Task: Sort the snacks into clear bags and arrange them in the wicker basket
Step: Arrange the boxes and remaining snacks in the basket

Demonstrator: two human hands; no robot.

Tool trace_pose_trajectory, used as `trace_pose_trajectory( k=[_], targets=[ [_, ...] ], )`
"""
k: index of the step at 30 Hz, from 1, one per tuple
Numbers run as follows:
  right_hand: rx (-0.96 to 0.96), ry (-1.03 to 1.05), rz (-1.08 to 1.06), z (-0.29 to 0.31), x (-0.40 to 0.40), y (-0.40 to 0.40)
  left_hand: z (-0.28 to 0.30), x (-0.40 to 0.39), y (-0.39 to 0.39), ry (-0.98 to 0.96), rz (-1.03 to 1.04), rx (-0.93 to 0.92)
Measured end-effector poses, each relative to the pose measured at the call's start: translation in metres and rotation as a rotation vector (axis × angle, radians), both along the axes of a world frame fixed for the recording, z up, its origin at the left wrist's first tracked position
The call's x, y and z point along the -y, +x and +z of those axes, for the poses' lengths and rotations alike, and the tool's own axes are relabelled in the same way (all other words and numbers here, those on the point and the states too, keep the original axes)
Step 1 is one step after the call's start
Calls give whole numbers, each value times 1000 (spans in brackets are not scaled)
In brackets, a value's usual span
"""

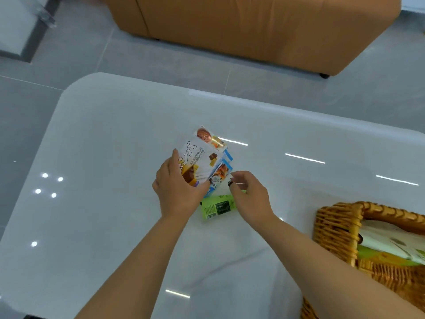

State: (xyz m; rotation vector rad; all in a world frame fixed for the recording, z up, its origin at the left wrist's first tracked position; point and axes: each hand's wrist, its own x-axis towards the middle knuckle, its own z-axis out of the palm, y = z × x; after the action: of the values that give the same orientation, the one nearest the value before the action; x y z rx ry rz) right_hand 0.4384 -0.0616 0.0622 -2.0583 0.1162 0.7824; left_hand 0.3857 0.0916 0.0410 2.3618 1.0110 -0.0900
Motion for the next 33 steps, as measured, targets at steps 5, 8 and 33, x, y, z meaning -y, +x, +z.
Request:
trace_pose_trajectory(
  k=[5,8,33],
  targets=[
    [-291,337,-294,6,-23,1,17,24,-13,-97,-13,44],
    [-364,436,-379,8,-23,1,23,34,-14,-199,-11,16],
    [-481,522,-680,6,41,4,-29,-18,69,-185,110,-257]
  ],
)
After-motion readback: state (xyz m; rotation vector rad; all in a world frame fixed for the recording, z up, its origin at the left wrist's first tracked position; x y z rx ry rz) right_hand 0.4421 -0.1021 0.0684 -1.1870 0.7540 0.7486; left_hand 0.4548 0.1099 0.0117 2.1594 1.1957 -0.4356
